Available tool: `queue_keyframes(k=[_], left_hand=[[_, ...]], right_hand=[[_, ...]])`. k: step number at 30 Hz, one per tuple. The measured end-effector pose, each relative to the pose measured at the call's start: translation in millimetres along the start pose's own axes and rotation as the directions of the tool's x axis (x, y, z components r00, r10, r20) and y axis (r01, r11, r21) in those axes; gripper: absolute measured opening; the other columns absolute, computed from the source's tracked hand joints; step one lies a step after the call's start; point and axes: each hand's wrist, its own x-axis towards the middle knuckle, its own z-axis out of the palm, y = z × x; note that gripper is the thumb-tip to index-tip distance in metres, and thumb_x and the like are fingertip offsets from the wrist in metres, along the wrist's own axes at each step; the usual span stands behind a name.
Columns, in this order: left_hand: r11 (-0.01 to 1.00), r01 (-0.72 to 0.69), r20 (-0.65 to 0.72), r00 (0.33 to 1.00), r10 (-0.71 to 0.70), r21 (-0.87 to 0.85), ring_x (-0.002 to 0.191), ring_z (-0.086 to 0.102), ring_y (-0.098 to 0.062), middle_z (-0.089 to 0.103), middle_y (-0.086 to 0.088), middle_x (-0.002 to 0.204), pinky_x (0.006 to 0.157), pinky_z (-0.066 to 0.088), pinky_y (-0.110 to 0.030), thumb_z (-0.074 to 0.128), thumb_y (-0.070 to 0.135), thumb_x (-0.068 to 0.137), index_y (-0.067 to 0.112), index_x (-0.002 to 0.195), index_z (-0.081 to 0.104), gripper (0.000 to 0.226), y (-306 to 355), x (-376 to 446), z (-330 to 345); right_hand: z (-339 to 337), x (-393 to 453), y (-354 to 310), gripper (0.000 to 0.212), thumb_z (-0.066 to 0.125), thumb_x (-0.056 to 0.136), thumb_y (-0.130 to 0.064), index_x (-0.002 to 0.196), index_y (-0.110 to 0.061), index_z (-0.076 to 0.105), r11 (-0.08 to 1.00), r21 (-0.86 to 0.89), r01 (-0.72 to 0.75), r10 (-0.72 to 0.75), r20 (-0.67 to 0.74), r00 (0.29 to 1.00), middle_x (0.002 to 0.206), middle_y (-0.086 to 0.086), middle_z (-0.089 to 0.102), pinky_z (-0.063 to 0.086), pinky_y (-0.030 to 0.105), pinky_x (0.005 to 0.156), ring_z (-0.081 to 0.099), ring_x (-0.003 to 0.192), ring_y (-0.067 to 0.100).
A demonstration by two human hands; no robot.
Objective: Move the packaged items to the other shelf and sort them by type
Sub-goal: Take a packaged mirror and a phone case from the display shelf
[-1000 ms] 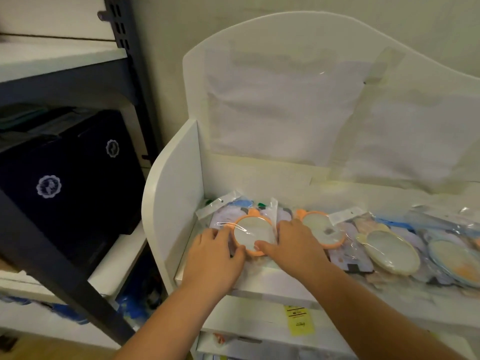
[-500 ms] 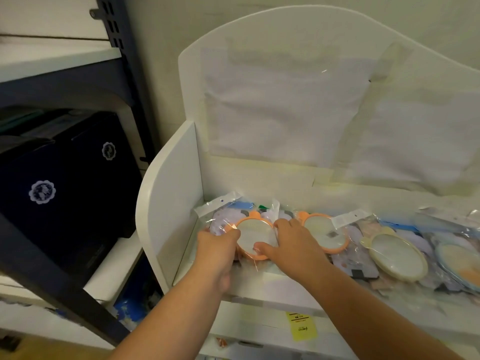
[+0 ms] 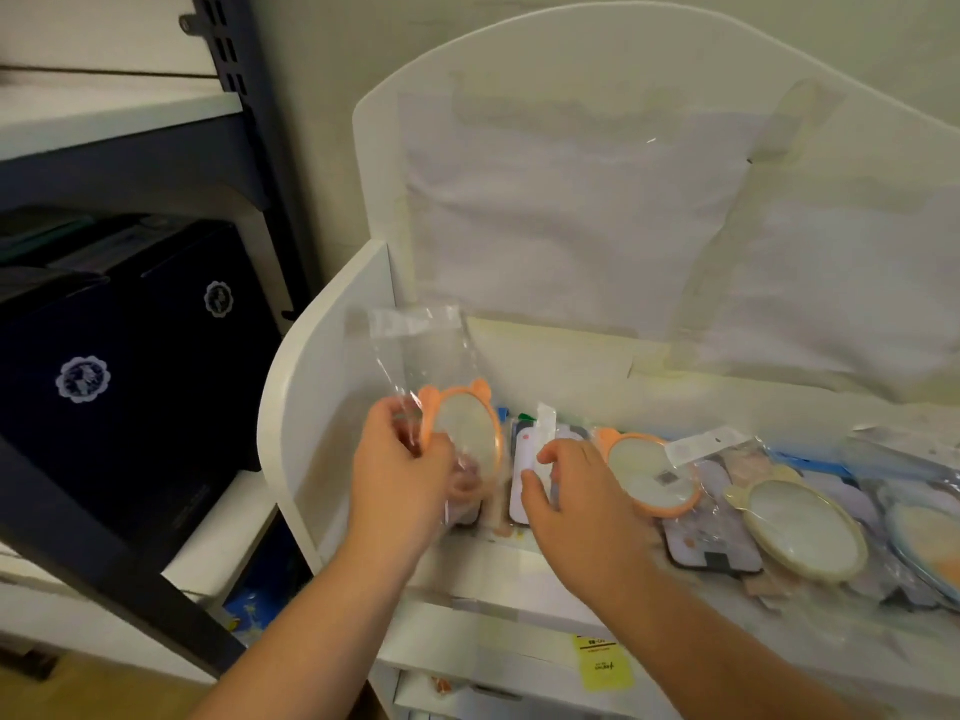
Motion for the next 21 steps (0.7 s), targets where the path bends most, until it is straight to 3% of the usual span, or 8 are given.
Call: queue_keyframes(k=[3,6,8,11,13,16,19,21], left_hand=[[0.995,-0.096,-0.072,0.993,0.098,0.030,0.072,0.063,0.002,0.065,0.009,0.085,0.064,0.048,-0.014,0.061,0.016,0.091,0.026,0.102,0.062,0.015,11.3,-0.6,-12.6],[0.991,-0.092,-0.110,0.991,0.081,-0.093,0.069,0.058,0.004,0.065,0.013,0.082,0.066,0.043,-0.018,0.058,0.017,0.096,0.021,0.102,0.066,0.010,18.5,-8.5,-16.7],[0.982,-0.040,-0.104,0.994,0.021,-0.185,0.078,0.062,-0.001,0.067,0.012,0.089,0.072,0.046,-0.023,0.056,0.018,0.098,0.020,0.108,0.065,0.014,21.3,-13.0,-17.1],[0.936,0.099,-0.041,0.992,-0.119,-0.337,0.089,0.067,-0.016,0.069,0.007,0.094,0.074,0.054,-0.036,0.059,0.017,0.097,0.023,0.102,0.066,0.010,23.0,-16.1,-17.9],[0.889,0.177,0.013,0.982,-0.189,-0.422,0.099,0.071,-0.024,0.073,-0.001,0.106,0.080,0.059,-0.045,0.061,0.015,0.096,0.020,0.110,0.067,0.016,27.3,-18.7,-19.3],[0.820,0.253,0.101,0.967,-0.235,-0.514,0.106,0.071,-0.031,0.073,-0.013,0.116,0.090,0.057,-0.054,0.059,0.008,0.096,0.012,0.117,0.064,0.021,33.6,-22.9,-23.5],[0.747,0.334,0.222,0.942,-0.251,-0.574,0.110,0.069,-0.038,0.072,-0.016,0.119,0.091,0.051,-0.068,0.058,0.002,0.095,0.007,0.123,0.060,0.028,39.6,-27.6,-27.1],[0.722,0.366,0.266,0.930,-0.255,-0.587,0.110,0.069,-0.040,0.071,-0.019,0.119,0.087,0.055,-0.065,0.056,-0.003,0.094,0.004,0.126,0.060,0.033,45.3,-31.8,-29.2]], right_hand=[[16.8,-24.7,-12.0,0.014,0.056,0.094,-0.029,0.107,-0.032,0.050,0.971,0.192,-0.142,0.120,0.124,0.985,0.091,-0.013,0.053,0.046,0.022,0.070,0.054,0.078,0.003],[34.7,-40.0,-24.7,0.027,0.053,0.096,-0.023,0.122,-0.029,0.049,0.815,0.384,-0.433,0.300,0.361,0.883,0.100,-0.012,0.057,0.047,0.020,0.068,0.057,0.086,0.002],[39.9,-40.8,-31.5,0.029,0.051,0.097,-0.020,0.124,-0.030,0.046,0.722,0.442,-0.533,0.337,0.447,0.828,0.101,-0.015,0.057,0.041,0.016,0.062,0.054,0.086,0.000],[43.7,-33.9,-38.9,0.012,0.053,0.095,-0.018,0.105,-0.025,0.052,0.650,0.511,-0.562,0.340,0.467,0.817,0.091,-0.009,0.063,0.040,0.017,0.058,0.054,0.072,0.003],[47.4,-28.9,-47.3,0.010,0.058,0.091,-0.020,0.101,-0.020,0.060,0.571,0.558,-0.601,0.364,0.485,0.795,0.083,-0.004,0.065,0.047,0.022,0.064,0.054,0.068,0.009],[56.9,-19.8,-54.3,0.018,0.060,0.085,-0.013,0.101,-0.007,0.066,0.392,0.640,-0.661,0.445,0.498,0.745,0.081,0.006,0.066,0.056,0.038,0.076,0.054,0.066,0.017],[61.1,-7.2,-57.6,0.015,0.060,0.083,0.000,0.096,0.001,0.068,0.150,0.688,-0.710,0.473,0.581,0.662,0.078,0.015,0.061,0.054,0.033,0.068,0.049,0.061,0.019],[62.7,1.3,-61.5,0.019,0.061,0.086,-0.001,0.100,-0.006,0.072,0.017,0.673,-0.740,0.455,0.654,0.605,0.094,0.015,0.074,0.060,0.034,0.079,0.059,0.073,0.021]])
